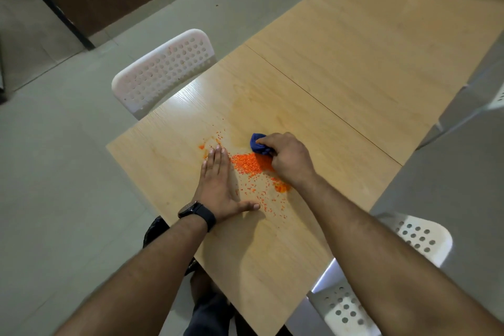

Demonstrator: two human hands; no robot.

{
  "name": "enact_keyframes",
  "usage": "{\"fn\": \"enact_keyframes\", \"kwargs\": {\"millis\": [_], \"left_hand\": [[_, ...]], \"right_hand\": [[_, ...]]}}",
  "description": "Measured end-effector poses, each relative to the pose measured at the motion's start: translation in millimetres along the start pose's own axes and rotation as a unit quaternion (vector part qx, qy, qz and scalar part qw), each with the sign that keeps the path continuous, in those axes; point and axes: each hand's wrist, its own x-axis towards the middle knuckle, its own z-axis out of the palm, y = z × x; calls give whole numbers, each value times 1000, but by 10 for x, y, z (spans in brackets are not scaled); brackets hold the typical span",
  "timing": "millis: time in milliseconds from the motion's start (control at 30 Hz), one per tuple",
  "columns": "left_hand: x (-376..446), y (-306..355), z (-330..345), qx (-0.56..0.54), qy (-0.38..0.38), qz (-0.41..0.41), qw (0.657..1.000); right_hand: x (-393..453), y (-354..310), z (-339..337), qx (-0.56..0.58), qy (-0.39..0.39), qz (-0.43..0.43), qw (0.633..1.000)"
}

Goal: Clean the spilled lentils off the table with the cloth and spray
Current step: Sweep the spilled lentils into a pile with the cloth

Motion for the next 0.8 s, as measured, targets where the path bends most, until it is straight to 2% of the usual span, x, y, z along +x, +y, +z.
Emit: {"fn": "enact_keyframes", "kwargs": {"millis": [167,267,333,400,500,633,800], "left_hand": [[-60,22,-10,3,-14,5,1000],[-106,18,-19,24,-18,9,1000],[-123,17,-19,36,-26,7,999],[-146,38,-26,35,-28,3,999],[-142,79,-43,36,-23,6,999],[-123,91,-50,42,-27,6,999],[-142,83,-34,39,-23,15,999]], "right_hand": [[-266,-115,76,46,-32,-47,997],[-347,24,12,107,47,-15,993],[-380,164,-52,127,112,49,984],[-446,287,-90,104,145,109,978],[-580,310,-11,50,133,136,980],[-650,93,193,52,135,163,976],[-699,-223,324,82,80,115,987]]}}
